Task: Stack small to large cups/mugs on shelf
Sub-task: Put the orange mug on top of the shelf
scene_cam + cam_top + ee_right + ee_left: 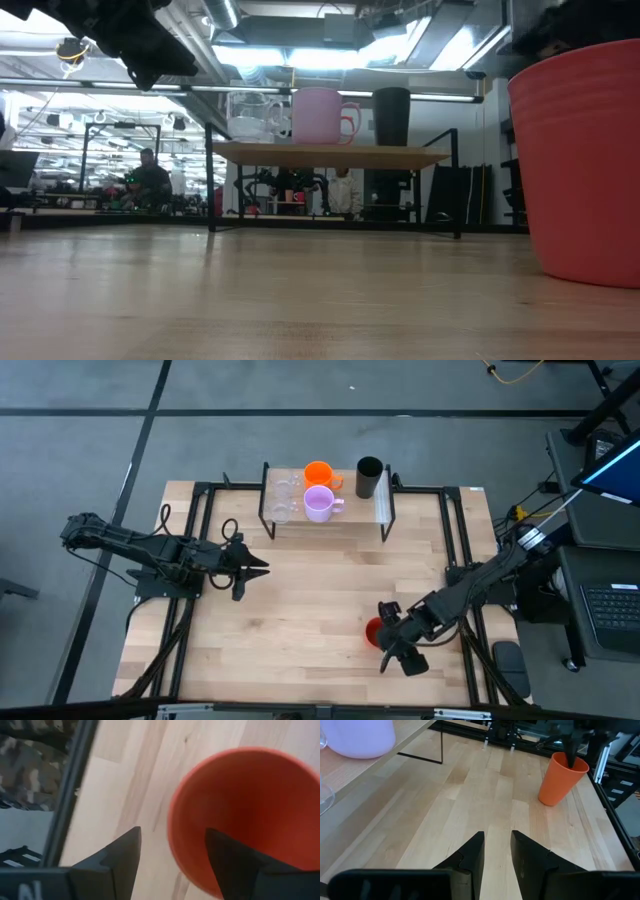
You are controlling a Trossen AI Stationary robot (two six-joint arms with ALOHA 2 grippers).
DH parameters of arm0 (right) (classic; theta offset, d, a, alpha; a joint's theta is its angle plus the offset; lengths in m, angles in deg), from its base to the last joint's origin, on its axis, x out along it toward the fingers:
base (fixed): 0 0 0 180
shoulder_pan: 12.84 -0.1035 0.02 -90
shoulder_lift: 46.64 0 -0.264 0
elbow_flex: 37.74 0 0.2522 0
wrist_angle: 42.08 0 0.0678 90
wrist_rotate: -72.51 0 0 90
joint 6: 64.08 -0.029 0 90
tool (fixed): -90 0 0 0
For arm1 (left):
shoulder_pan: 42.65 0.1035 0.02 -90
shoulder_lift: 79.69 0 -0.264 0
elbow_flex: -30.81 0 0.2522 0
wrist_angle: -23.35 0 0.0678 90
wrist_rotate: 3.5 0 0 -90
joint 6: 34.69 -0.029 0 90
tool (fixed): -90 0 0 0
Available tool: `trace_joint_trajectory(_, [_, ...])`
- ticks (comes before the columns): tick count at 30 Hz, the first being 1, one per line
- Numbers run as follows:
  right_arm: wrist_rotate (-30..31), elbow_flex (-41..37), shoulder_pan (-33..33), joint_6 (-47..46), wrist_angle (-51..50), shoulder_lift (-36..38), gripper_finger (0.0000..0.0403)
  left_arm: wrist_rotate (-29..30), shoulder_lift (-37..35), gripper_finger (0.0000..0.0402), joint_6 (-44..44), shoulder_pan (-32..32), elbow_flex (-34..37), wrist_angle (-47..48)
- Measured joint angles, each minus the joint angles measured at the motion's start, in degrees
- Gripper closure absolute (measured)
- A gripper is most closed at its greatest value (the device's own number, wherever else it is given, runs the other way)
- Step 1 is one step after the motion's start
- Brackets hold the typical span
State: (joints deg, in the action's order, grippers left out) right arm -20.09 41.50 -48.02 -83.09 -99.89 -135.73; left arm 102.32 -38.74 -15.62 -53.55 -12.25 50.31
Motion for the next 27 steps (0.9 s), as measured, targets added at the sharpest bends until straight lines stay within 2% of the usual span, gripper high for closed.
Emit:
trace_joint_trajectory(7, [1.0,0.0,0.0,0.0,-0.4,-3.7,0.0182,0.0,0.0,0.0312,-0.1,0.0,0.0,0.0])
trace_joint_trajectory(10, [1.5,0.0,0.0,-0.1,-0.4,-4.7,0.0199,0.0,0.0,0.0312,-0.1,0.0,0.0,0.0])
trace_joint_trajectory(14, [1.6,0.0,0.2,-0.1,-0.6,-5.1,0.0252,0.0,0.0,0.0312,-0.1,0.0,0.0,0.0])
trace_joint_trajectory(20, [2.0,0.2,0.9,1.5,-0.9,-4.5,0.0379,0.0,0.0,0.0312,-0.1,0.0,0.0,0.0])
trace_joint_trajectory(27, [2.9,4.6,0.9,6.0,-3.6,-4.6,0.0394,0.0,0.0,0.0312,-0.2,0.0,0.0,0.1])
